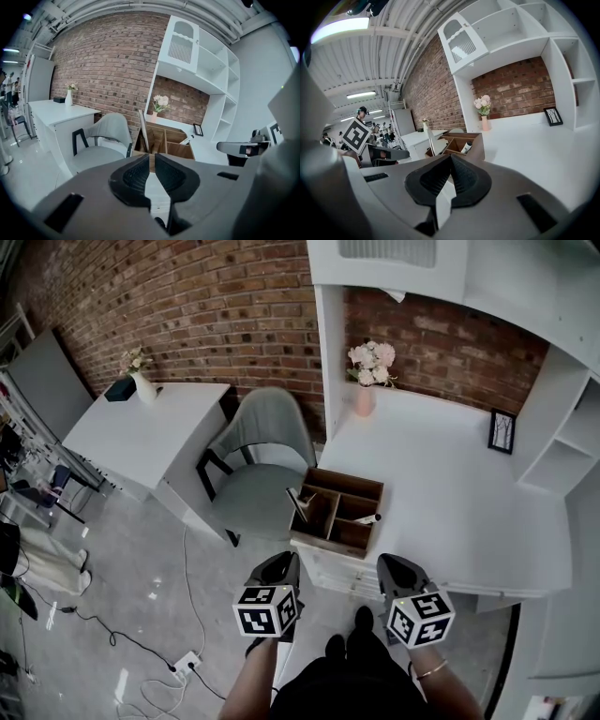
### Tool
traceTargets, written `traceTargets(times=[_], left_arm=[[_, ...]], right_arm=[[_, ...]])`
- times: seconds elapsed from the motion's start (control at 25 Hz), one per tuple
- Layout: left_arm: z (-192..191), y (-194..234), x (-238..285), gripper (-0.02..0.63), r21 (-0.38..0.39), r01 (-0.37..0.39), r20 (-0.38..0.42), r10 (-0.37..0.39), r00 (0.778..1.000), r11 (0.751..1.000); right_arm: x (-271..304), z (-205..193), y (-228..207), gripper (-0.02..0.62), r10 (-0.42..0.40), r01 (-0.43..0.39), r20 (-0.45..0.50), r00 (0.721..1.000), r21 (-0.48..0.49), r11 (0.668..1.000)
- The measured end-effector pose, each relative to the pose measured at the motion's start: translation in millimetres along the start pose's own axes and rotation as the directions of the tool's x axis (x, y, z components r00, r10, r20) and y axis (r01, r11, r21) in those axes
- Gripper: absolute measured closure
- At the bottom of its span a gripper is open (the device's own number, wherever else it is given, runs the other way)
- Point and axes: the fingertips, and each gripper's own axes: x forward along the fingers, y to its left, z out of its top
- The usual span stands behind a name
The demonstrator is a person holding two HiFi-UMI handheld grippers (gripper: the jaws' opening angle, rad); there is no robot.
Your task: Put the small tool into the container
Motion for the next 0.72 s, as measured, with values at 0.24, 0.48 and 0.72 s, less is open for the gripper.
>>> traceTargets(times=[0.24,0.48,0.72], left_arm=[[-5.2,-8.4,-16.3,0.592,0.011,0.005,0.019,-0.005,1.0,1.0],[-2.7,-15.3,-26.5,0.595,0.036,0.002,0.042,-0.004,0.999,0.999],[3.9,-20.9,-32.0,0.595,0.069,0.008,0.057,-0.012,0.998,0.998]], right_arm=[[-6.9,-2.6,10.0,0.591,0.018,-0.018,0.007,1.0,-0.011,1.0],[-12.9,-3.6,14.1,0.591,0.022,-0.021,0.01,1.0,-0.015,1.0],[-15.8,-5.4,19.3,0.591,0.029,-0.029,0.013,0.999,-0.022,0.999]])
